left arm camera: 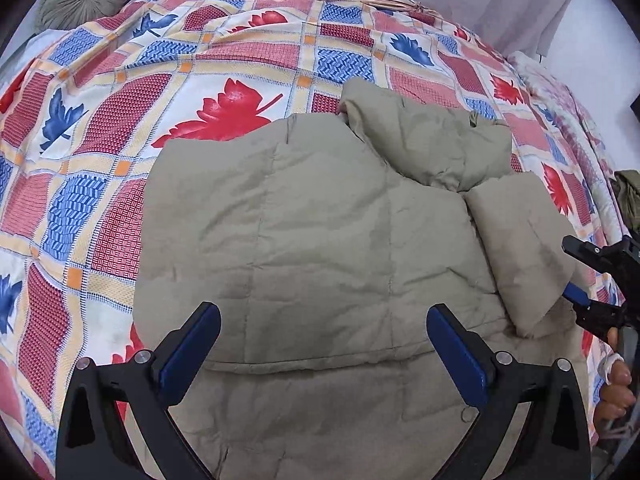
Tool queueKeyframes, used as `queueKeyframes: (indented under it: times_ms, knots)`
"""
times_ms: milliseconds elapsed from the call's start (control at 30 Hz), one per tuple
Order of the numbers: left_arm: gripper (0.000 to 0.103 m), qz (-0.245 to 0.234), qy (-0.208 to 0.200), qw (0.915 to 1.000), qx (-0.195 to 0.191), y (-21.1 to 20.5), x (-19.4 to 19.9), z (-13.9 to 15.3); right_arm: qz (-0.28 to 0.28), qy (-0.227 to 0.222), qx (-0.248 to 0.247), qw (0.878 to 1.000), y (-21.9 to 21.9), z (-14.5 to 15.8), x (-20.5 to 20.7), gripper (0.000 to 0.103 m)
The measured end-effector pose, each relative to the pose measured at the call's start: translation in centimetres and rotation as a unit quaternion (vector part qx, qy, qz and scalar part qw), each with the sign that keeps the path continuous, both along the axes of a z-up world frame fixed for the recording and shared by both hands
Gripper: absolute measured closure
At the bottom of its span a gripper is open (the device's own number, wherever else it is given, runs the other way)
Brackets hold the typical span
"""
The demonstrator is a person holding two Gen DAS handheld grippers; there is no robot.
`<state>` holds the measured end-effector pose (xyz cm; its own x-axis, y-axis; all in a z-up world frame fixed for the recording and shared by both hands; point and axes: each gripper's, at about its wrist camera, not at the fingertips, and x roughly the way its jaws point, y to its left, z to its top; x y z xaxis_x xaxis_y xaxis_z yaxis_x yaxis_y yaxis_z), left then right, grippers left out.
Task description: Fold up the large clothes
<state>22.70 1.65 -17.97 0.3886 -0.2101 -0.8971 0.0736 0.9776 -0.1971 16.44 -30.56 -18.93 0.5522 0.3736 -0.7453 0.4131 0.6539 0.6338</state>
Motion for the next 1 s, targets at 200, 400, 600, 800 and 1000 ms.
queueKeyframes:
  times_ms: [200, 400, 600, 800, 1000]
  knots:
    - [0.0, 0.005, -0.003, 0.998, -0.063, 2.3, 0.3, 0.6, 0.011, -0.036, -0.022, 0.999, 0.7, 1.8, 2.8, 0.086]
    - [0.0, 0.03, 0.005, 0.9846, -0.172, 4.5, 0.8, 0.4, 0.184, -0.046, -0.128, 0.974, 11.0, 3.1, 5.6, 0.086]
    - [0.0, 0.022, 0.032, 0.9724, -0.23, 3.3, 2.0, -0.7, 0.269, 0.012, -0.133, 0.954, 15.0, -0.2, 4.2, 0.046]
    - [0.0, 0.011, 0.055, 0.97, -0.237, 0.5, 3.6, -2.5, 0.213, 0.032, -0.126, 0.968, 7.8, -0.2, 0.2, 0.045]
    - [0.0, -0.003, 0.067, 0.9759, -0.208, -2.1, 5.3, -4.0, 0.032, 0.013, -0.128, 0.991, -4.1, 2.4, -3.8, 0.045]
